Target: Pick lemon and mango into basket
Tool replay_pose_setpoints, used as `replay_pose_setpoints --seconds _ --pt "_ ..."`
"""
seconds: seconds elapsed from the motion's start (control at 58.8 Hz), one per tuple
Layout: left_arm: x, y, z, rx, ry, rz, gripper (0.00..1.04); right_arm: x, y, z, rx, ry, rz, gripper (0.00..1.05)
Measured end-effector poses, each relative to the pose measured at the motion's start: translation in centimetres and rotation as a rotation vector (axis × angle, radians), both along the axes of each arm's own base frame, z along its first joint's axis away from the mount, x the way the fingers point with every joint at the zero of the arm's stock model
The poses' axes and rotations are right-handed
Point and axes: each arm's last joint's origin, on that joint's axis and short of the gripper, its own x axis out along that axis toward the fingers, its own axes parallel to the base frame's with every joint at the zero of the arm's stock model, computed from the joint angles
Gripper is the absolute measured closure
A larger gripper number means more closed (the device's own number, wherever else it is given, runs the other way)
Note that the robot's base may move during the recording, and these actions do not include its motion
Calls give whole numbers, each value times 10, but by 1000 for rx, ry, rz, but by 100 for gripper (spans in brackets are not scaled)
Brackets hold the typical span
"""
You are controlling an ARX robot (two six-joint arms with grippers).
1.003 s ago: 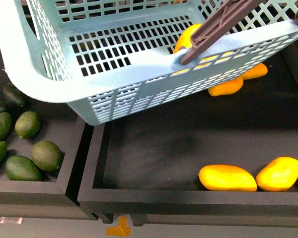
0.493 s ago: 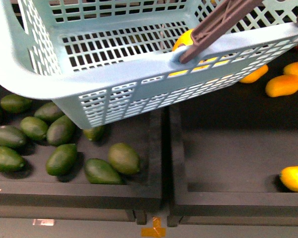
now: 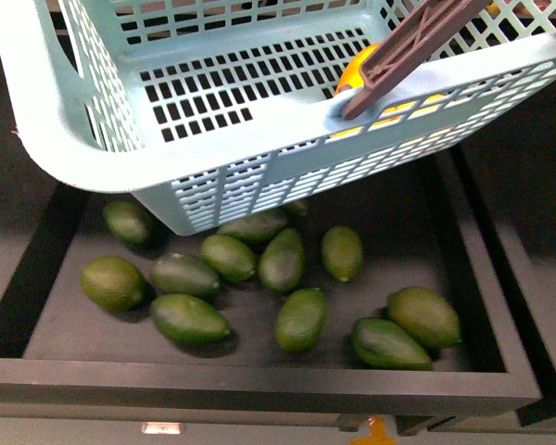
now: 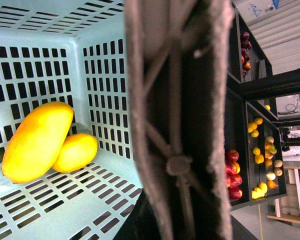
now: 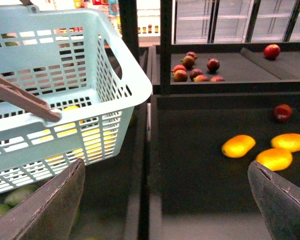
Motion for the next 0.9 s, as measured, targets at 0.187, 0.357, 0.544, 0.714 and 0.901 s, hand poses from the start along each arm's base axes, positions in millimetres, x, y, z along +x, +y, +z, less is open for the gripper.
replay_pose_setpoints --seconds 0.187,0.357,0.544,0.714,0.901 --pt "0 0 0 3 -2 3 100 0 0 0 0 1 2 9" --pt "1 1 0 9 -7 9 100 0 0 0 0 1 1 9" --pt "0 0 0 5 -4 1 100 0 0 0 -1 1 0 9" --pt "0 0 0 3 -2 0 100 0 0 0 -1 1 0 9" --pt "0 0 0 8 -6 2 100 0 0 0 -1 1 5 9"
